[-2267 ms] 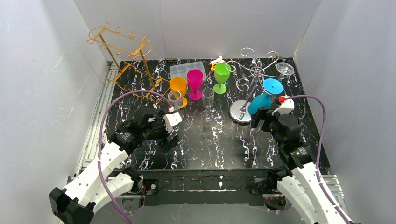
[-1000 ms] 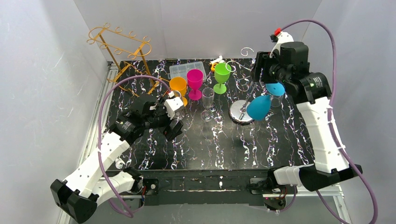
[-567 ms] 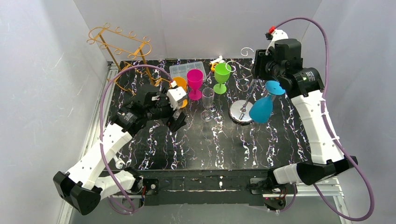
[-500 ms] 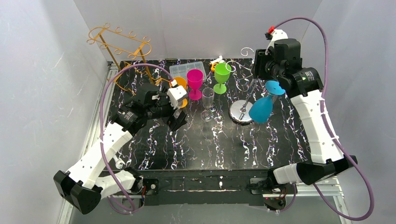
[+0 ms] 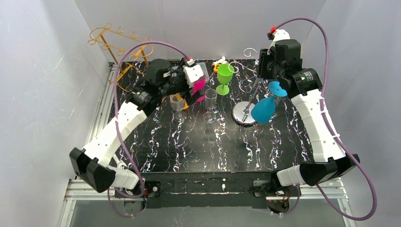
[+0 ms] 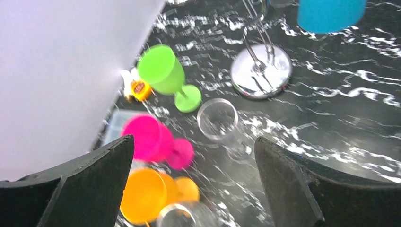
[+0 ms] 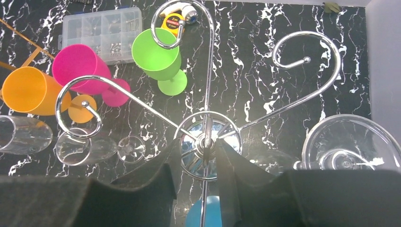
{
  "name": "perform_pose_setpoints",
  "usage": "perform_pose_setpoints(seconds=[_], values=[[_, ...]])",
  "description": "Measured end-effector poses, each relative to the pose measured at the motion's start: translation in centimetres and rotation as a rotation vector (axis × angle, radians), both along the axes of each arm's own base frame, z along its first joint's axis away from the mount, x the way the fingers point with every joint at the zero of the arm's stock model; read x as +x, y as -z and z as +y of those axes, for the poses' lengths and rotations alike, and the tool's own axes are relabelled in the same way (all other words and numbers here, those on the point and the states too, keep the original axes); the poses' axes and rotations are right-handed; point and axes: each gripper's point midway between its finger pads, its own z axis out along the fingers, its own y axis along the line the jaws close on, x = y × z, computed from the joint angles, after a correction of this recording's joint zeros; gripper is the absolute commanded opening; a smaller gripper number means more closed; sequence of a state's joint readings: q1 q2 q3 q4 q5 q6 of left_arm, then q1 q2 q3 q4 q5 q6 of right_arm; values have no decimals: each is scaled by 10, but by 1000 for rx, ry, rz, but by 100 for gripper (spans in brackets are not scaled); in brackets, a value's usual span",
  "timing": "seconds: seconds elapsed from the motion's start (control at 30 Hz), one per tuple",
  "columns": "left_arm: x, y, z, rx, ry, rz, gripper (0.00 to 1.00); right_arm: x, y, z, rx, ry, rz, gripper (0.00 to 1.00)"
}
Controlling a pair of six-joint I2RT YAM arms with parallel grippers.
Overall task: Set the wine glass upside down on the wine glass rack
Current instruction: Adjust the wine rack at the center of the board.
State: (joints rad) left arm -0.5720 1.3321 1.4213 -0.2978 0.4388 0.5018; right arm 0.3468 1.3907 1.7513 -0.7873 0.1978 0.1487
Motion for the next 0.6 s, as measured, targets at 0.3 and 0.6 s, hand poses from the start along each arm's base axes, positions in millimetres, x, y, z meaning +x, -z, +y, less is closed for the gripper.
perform_pose_setpoints(seconds=[0.3,0.6], values=[[36,0,-72,87,228,-387,87,6,4,-2,-7,13,-10,29],[61,-10,-118,161,334,-843,68,6,5,-3,-6,17,-25,27]])
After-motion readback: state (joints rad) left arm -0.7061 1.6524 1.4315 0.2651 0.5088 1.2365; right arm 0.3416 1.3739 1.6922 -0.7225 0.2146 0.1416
